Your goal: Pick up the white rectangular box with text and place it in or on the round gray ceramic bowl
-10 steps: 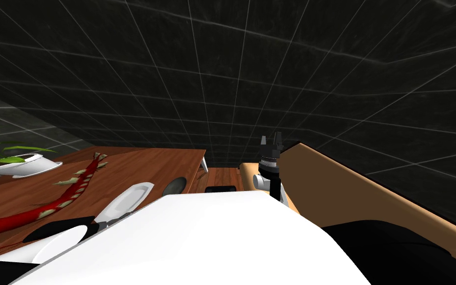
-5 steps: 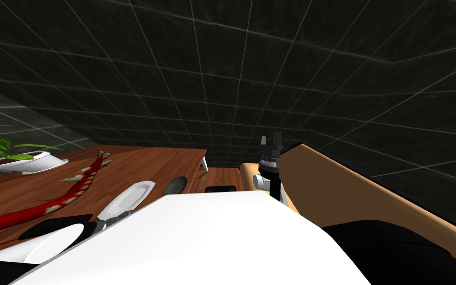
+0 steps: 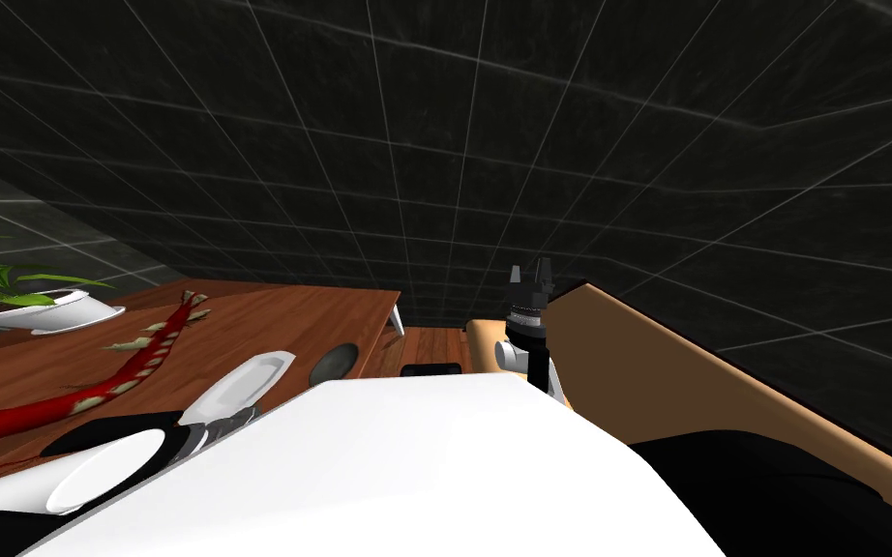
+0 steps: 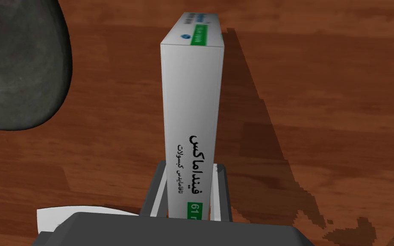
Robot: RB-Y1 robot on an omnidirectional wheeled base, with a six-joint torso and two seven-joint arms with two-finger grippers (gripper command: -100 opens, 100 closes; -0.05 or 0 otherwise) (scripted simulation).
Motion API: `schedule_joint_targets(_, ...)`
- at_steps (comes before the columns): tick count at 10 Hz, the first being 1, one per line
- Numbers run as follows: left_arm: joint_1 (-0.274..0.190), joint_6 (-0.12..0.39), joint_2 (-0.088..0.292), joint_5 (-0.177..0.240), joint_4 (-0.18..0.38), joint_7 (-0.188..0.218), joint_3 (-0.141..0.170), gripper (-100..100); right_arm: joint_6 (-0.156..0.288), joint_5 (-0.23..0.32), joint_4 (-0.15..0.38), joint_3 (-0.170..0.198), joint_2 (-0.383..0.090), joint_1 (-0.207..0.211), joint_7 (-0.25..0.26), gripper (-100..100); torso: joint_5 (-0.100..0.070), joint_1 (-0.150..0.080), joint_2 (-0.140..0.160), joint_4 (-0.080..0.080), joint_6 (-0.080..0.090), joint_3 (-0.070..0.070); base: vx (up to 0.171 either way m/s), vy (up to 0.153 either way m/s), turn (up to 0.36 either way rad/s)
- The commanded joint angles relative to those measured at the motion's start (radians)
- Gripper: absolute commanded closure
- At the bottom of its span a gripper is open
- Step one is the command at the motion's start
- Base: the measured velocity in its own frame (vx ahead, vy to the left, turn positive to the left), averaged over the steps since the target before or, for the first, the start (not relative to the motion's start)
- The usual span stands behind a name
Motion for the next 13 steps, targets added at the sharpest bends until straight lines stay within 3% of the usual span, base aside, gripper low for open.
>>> schedule_joint_targets(1, -0.004, 0.016, 0.015, 0.005, -0.005, 0.0, 0.01, 100, 0.0, 0.0, 0.0, 0.0, 0.0, 0.0, 0.0, 0, 0.0, 0.0, 0.0, 0.0, 0.0, 0.0, -0.04, -0.201, 0.028)
schedule_joint_targets(4, -0.008, 0.051, 0.052, 0.014, -0.026, 0.009, 0.041, 100, 0.0, 0.0, 0.0, 0.0, 0.0, 0.0, 0.0, 0, -0.002, -0.007, 0.0, 0.0, 0.0, 0.0, 0.0, -0.203, -0.005)
schedule_joint_targets(7, -0.009, 0.063, 0.066, 0.018, -0.034, 0.012, 0.052, 100, 0.0, 0.0, 0.0, 0.0, 0.0, 0.0, 0.0, 0, 0.0, 0.01, -0.003, -0.001, 0.001, -0.002, 0.019, -0.019, -0.064)
schedule_joint_targets(13, -0.009, 0.063, 0.066, 0.018, -0.034, 0.012, 0.052, 100, 0.0, 0.0, 0.0, 0.0, 0.0, 0.0, 0.0, 0, 0.0, 0.011, -0.001, 0.0, 0.0, 0.0, 0.002, -0.002, -0.007)
